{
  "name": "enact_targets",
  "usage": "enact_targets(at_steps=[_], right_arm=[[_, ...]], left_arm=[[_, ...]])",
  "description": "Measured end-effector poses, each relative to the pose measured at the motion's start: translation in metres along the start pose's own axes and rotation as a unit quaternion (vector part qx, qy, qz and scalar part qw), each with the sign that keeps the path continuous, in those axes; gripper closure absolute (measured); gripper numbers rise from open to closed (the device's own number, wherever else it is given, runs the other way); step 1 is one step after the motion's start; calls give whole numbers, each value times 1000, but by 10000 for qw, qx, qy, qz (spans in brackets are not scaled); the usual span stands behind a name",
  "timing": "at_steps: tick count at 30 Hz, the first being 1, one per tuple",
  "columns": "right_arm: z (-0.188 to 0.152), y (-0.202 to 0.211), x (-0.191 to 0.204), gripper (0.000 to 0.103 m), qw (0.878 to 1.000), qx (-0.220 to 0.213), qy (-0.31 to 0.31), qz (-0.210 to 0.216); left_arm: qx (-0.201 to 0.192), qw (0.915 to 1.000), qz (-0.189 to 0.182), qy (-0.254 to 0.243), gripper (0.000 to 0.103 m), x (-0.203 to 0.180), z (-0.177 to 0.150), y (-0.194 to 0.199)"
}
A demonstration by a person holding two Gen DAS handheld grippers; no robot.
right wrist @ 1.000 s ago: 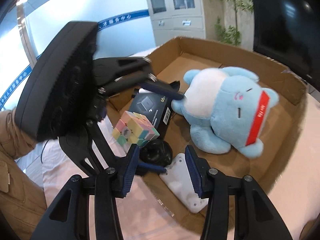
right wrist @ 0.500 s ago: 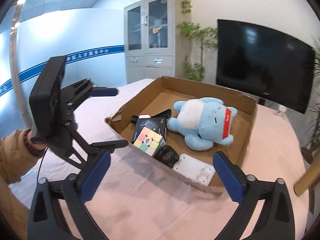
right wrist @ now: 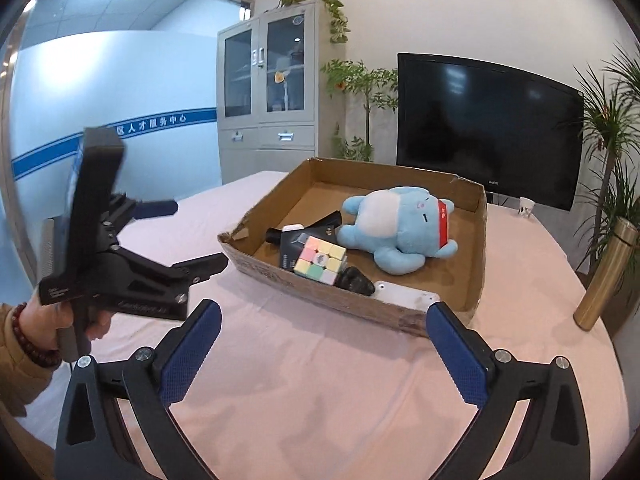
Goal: Organize objects
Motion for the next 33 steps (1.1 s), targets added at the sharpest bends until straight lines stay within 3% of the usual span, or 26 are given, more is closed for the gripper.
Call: enact_targets(at_steps=[6, 11, 15, 22, 28, 33], right_arm=[[-15, 6, 11, 0, 9999, -14, -141, 20], [-27, 7, 16, 0, 9998, -43, -168, -117], [-38, 3, 21, 0, 9998, 116, -164, -57], [-46, 3, 27, 0, 9998, 177, -124, -23], [-50, 4, 29, 0, 9997, 212, -108, 9], [-55, 4, 30, 0, 9996, 259, -101, 13]], left_arm=[[-34, 9994, 120, 313, 1, 7, -11, 17], [-229, 9984, -99, 511, 1, 5, -20, 31], [-66, 9980, 125, 624, 1, 7, -23, 35], [-470, 9961, -89, 744, 1, 13, -22, 54], [-514, 9939, -352, 909, 1, 15, -19, 58], [-550, 9950, -131, 821, 1, 10, -19, 63]])
Point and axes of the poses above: each gripper's, at about its wrist camera, not at the fingertips, and y roughly against the way its jaws point, x to its left, z to its top, the point moved 2 cm from there along -y, roughly the way its jaws point, and after that the axes turned 11 degrees about -y, right-handed, at the moved point
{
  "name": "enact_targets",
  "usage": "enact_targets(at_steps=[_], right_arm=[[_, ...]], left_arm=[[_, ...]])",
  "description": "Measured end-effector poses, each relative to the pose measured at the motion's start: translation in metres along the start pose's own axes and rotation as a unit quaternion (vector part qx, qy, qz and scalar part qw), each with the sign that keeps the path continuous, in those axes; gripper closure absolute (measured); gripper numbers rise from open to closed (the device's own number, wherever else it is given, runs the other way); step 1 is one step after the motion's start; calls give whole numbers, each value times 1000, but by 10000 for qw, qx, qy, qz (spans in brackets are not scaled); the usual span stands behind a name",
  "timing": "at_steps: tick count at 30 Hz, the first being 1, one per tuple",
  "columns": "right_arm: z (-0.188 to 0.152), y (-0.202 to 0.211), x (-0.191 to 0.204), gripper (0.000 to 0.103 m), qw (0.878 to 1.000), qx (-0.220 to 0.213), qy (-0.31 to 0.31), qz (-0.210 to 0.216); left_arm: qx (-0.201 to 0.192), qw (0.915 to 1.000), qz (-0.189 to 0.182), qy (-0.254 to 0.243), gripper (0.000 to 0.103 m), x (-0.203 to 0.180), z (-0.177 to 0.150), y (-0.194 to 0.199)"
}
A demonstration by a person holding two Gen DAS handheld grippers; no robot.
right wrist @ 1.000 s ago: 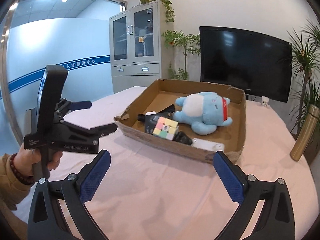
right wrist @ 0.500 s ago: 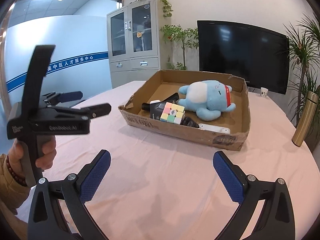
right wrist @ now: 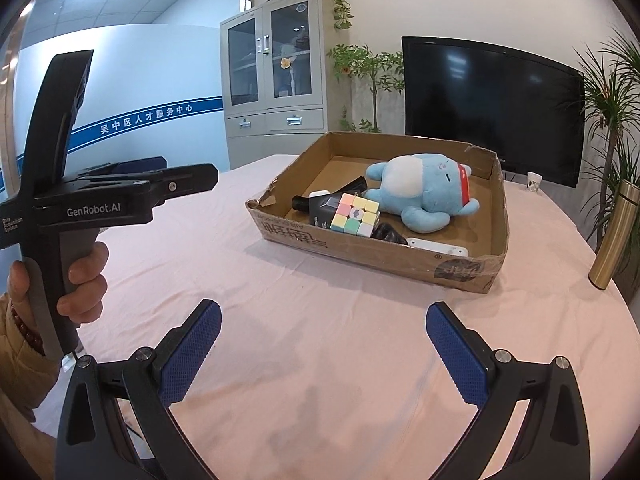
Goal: Organize objects
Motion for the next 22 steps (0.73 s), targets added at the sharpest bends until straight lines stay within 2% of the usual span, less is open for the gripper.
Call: enact_targets(at_steps=[22], right_arm=[[-5, -4, -2, 0, 10000, 99, -9, -12]], left_arm=[[-38, 9997, 52, -244, 1, -11, -1, -2]])
Point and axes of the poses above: each gripper's, at about its wrist camera, not at the fingertips, and y roughly against the way its jaws point, x to its left, z to its top, the point moved 2 cm from there along -y, roughly the way its jaws point, and after that the axes turned 11 degrees about -y, right-handed, at the moved point
